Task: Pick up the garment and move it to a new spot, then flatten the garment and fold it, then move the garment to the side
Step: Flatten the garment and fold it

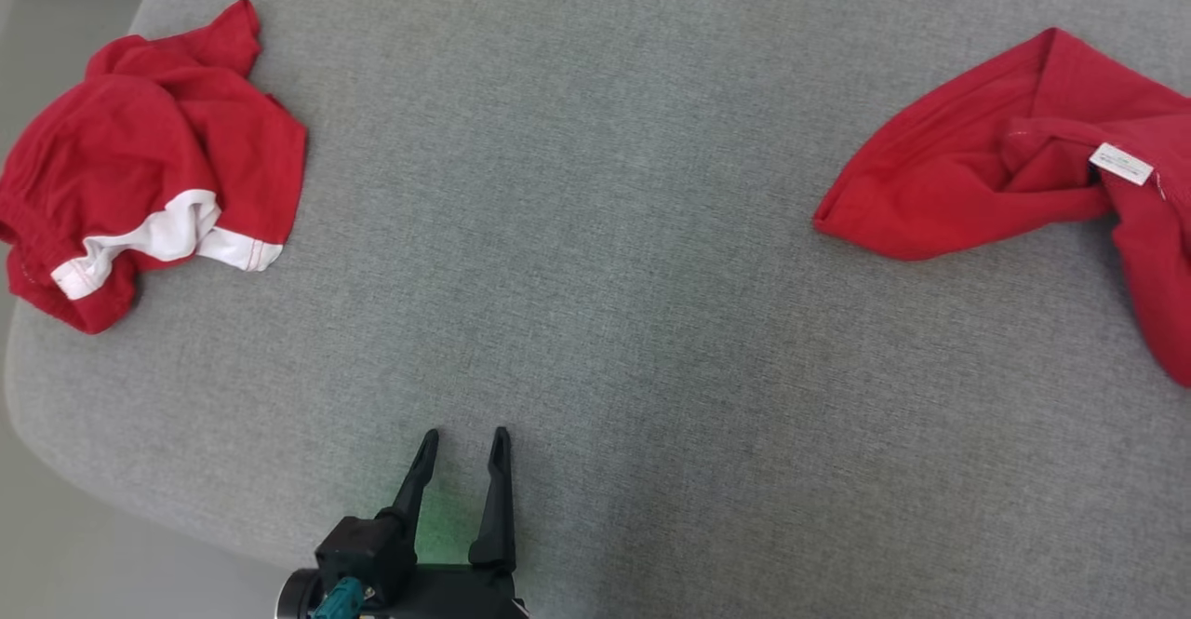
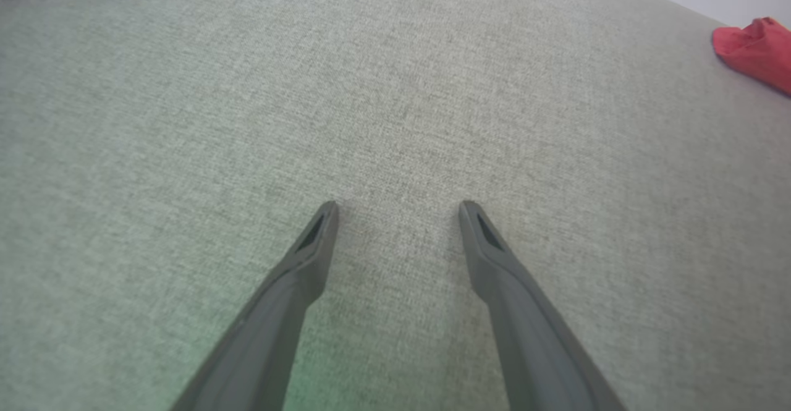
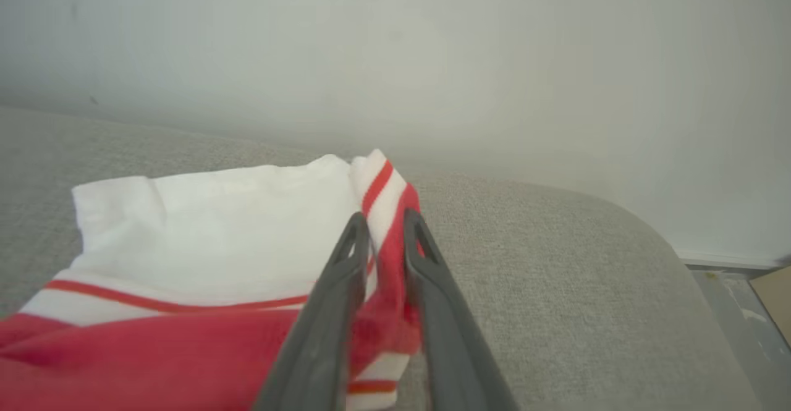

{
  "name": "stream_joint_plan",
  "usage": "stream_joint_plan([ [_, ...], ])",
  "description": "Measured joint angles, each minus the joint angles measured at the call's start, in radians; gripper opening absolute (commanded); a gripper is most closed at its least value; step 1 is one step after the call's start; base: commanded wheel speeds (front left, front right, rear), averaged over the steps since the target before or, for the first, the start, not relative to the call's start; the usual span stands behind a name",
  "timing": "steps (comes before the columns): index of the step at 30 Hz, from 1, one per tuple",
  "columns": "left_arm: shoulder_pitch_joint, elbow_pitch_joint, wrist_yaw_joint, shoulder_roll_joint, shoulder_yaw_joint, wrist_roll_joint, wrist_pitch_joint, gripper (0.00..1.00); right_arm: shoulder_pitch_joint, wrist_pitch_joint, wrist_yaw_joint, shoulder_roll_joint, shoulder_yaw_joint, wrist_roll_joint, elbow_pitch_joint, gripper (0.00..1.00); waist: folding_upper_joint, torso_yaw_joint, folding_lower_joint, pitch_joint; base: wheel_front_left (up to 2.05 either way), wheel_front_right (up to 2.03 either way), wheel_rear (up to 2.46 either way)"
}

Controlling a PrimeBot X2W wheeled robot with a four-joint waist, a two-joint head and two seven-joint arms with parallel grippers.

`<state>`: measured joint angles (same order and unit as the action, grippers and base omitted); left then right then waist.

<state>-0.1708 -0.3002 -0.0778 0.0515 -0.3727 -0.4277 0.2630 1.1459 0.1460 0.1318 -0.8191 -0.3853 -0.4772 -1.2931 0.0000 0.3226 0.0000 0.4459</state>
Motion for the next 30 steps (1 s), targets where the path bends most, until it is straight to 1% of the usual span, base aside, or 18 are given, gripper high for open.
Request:
stream_joint_plan([
  [4,0.000,-0.012,0.007,0.000,0.010,0.007,0.000,1.00,-0.031,0.045,0.000,0.075,0.111,0.090,0.004,1.00,0.0001,-0.021,0.0001,-0.013,0.00,0.00,0.00],
  [6,0.000,-0.018,0.008,0.000,0.017,0.012,0.000,1.00,-0.041,0.074,0.000,0.105,0.149,0.137,0.003,1.00,0.0000,-0.032,0.0000,-0.025,0.00,0.00,0.00],
  [8,0.000,-0.026,0.016,0.000,0.022,0.016,0.000,1.00,-0.043,0.097,0.000,0.145,0.174,0.179,0.002,1.00,0.0001,-0.042,0.0000,-0.038,0.00,0.00,0.00],
  [12,0.005,-0.039,0.021,0.000,0.036,0.024,0.000,1.00,-0.042,0.114,0.000,0.250,0.200,0.238,0.028,1.00,0.0001,-0.063,0.0001,-0.069,0.00,0.00,0.00],
  [16,0.019,-0.052,0.034,-0.001,0.054,0.032,0.000,1.00,-0.089,0.118,0.000,0.307,0.235,0.261,0.172,1.00,0.0000,-0.084,0.0000,-0.107,0.00,0.00,0.00],
  [19,0.038,-0.068,0.043,-0.001,0.065,0.043,0.000,1.00,-0.157,0.118,0.000,0.372,0.242,0.260,0.275,1.00,0.0000,-0.099,0.0000,-0.139,0.00,0.00,0.00],
  [20,0.044,-0.073,0.044,-0.002,0.069,0.046,0.000,1.00,-0.176,0.118,0.000,0.394,0.242,0.246,0.307,1.00,0.0000,-0.104,-0.0001,-0.151,0.00,0.00,0.00],
  [23,0.065,-0.083,0.052,-0.001,0.081,0.047,0.000,1.00,-0.233,0.118,0.000,0.433,0.202,0.224,0.390,1.00,0.0000,-0.119,-0.0002,-0.185,0.00,0.00,0.00],
  [26,0.081,-0.094,0.059,-0.002,0.089,0.048,0.000,1.00,-0.292,0.118,0.000,0.449,0.128,0.200,0.452,1.00,-0.0001,-0.137,-0.0002,-0.217,0.00,0.00,0.00],
  [30,0.091,-0.101,0.062,-0.001,0.092,0.048,0.000,1.00,-0.341,0.118,0.000,0.463,0.021,0.136,0.486,1.00,0.0000,-0.165,-0.0002,-0.248,0.00,0.00,0.00],
])
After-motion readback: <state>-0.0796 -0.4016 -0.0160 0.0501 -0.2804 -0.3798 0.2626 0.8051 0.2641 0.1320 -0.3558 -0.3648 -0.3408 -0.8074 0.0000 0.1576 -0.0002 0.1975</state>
